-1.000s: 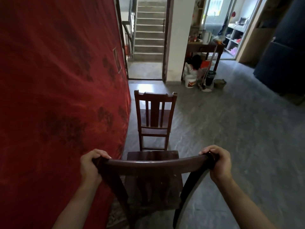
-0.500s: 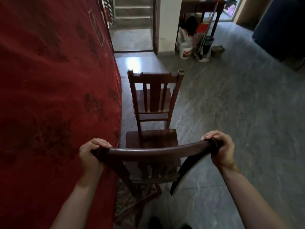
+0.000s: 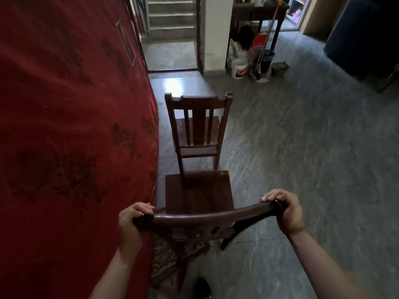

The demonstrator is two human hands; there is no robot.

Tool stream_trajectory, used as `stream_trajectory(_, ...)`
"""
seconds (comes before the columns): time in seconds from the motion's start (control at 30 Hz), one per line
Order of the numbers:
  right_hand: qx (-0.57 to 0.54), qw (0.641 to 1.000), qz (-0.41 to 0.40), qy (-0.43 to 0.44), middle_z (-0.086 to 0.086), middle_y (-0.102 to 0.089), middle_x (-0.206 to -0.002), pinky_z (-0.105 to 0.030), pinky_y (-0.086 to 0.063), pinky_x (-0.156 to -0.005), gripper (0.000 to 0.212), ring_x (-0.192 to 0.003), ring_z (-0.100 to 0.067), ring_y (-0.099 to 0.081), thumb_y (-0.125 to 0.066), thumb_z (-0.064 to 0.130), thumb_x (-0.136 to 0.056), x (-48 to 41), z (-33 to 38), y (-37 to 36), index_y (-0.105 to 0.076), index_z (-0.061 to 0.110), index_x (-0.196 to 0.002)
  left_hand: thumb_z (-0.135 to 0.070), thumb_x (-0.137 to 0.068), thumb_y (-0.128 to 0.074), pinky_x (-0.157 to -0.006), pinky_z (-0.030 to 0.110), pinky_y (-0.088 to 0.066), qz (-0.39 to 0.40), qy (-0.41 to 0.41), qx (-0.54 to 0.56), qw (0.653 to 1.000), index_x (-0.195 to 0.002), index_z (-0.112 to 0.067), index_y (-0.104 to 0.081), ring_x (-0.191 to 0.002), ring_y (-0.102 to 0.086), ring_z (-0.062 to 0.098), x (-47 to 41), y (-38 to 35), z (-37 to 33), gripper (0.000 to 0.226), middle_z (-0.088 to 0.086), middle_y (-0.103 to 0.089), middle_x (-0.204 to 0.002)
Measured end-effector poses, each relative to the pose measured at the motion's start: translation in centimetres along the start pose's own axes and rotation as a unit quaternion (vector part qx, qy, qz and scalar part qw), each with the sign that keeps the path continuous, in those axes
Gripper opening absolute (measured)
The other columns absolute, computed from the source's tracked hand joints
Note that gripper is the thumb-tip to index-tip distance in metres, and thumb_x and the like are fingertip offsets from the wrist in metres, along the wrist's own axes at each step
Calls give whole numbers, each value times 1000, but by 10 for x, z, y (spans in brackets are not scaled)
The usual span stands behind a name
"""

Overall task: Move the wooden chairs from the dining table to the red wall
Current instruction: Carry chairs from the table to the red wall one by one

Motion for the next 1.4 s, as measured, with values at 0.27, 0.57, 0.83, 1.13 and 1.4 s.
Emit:
stream_trajectory(0.27,65,997,27,-29,-20,-75,-76,-48,-50,-90,38,-85,-37,-70,-41,-6,-78,33,10,28,-72,7,-60,-9,-67,-42,-93,41,-48,6,12,-29,999,-54,-8,-68,-89,-68,38,48,-7,2,29,12,-74,-70)
stream_trajectory(0.57,-44,995,91,-21,-20,-71,-128,-48,-46,-107,41,-125,-33,-64,-36,11,-97,49,93,26,-68,0,-119,-9,-74,-47,-98,27,-53,69,-45,-21,996,-111,-8,-75,-118,-69,24,70,-65,-88,47,8,-78,-115)
stream_trajectory(0.83,-104,993,-45,30,-20,-67,-135,-42,-54,-99,46,-124,-37,-64,-31,30,-108,75,187,96,-60,13,-139,-30,-107,-30,-101,53,-49,274,44,88,957,-136,-17,-61,-125,-64,34,73,-241,-123,44,12,-70,-133)
stream_trajectory(1.13,-59,926,-332,167,-22,-71,-128,-41,-56,-92,47,-110,-35,-72,-35,34,-102,238,300,303,-58,12,-137,-42,-94,-38,-86,41,-56,596,137,120,782,-133,-19,-61,-110,-71,28,251,-515,-105,51,12,-72,-130)
stream_trajectory(1.4,-24,803,-538,255,-21,-70,-129,-42,-56,-91,51,-111,-35,-71,-39,38,-95,464,350,463,-58,12,-135,-46,-96,-35,-85,42,-52,789,185,81,581,-133,-20,-62,-109,-71,28,543,-663,-84,53,13,-70,-133)
Point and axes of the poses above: each hand's wrist, its own x-axis away from the middle knuckle, its own y-axis out of the back of the hand, z = x × y, the point moved 5 cm from there along -x, towards the middle knuckle
